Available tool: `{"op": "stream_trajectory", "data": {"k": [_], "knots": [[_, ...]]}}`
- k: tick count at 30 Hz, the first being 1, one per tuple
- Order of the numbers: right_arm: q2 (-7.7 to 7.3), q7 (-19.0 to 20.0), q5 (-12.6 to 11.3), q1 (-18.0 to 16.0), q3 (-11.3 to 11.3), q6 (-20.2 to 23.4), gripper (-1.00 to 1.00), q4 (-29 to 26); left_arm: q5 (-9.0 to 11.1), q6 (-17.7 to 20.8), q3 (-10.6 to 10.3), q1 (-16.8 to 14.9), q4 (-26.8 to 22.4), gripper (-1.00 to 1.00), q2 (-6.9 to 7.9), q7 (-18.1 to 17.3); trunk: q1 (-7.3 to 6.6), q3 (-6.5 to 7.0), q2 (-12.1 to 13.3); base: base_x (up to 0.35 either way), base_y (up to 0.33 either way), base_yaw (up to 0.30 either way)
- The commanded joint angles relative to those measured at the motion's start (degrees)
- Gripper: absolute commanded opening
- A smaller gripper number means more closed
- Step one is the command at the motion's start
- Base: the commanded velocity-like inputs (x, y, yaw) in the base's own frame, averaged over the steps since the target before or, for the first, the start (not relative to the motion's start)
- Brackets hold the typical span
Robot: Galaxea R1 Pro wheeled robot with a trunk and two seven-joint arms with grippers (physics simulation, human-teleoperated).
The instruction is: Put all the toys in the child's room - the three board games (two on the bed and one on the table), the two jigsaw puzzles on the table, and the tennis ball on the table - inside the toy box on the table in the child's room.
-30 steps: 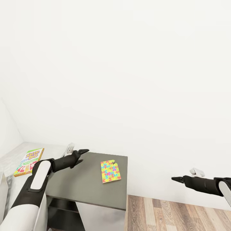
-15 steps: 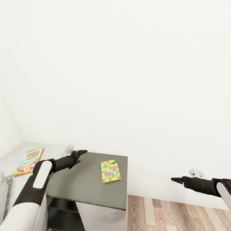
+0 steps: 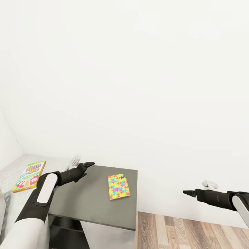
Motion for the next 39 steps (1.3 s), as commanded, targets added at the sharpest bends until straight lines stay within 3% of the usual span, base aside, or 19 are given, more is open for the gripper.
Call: {"op": "stream_trajectory", "data": {"k": [1, 11, 24, 29, 30, 34, 36, 37, 39], "knots": [[0.00, 0.43, 0.33, -0.05, -0.05, 0.23, 1.00, -0.11, -0.58, 0.26, 0.10, -0.06, 0.00, 1.00, -0.05, -0.48, 0.05, -0.12, -0.11, 0.188, -0.043, 0.000], [-0.01, 0.45, 0.33, 0.10, 0.91, 0.17, 1.00, -0.66, -0.84, 0.12, 0.02, -0.07, 0.02, 1.00, -0.10, -0.27, 0.05, -0.12, -0.11, 0.193, -0.022, 0.000], [-0.04, 0.50, 0.31, 0.12, 1.94, 0.26, 1.00, -1.17, -1.03, 0.05, 0.00, -0.40, 1.11, 1.00, -0.15, -0.04, 0.05, -0.12, -0.11, 0.036, -0.003, 0.000], [-0.01, 0.21, 0.27, -0.13, 1.99, 1.15, 1.00, -0.89, -1.14, -1.01, -0.04, -3.41, 8.09, 1.00, -0.20, -0.02, 0.05, -0.12, -0.11, 0.005, 0.000, 0.000], [-0.03, 0.18, 0.22, -0.21, 1.75, 1.66, 1.00, -0.76, -1.13, -3.54, -0.09, -5.94, 14.68, 1.00, -0.34, -0.10, 0.05, -0.12, -0.11, 0.002, 0.000, 0.000], [-0.06, 0.20, 0.19, -0.22, 1.45, 1.69, 1.00, -0.55, -1.16, -6.02, -0.38, -7.94, 19.67, 1.00, -0.75, -0.16, 0.05, -0.12, -0.11, 0.001, 0.000, 0.000], [-0.07, 0.22, 0.21, -0.22, 1.43, 1.66, 1.00, 0.03, -1.73, -7.19, -1.85, -8.87, 21.68, 1.00, -1.02, -0.19, 0.05, -0.12, -0.11, 0.000, 0.000, 0.000], [-0.07, 0.24, 0.29, -0.22, 1.48, 1.58, 1.00, 0.98, -3.12, -8.48, -4.67, -9.70, 23.45, 1.00, -1.28, -0.21, 0.05, -0.12, -0.11, 0.000, 0.000, 0.000], [-0.08, 0.24, 0.31, -0.22, 1.51, 1.56, 1.00, 1.25, -3.56, -8.90, -5.56, -9.88, 23.83, 1.00, -1.33, -0.21, 0.05, -0.12, -0.11, 0.000, 0.000, 0.000]]}}
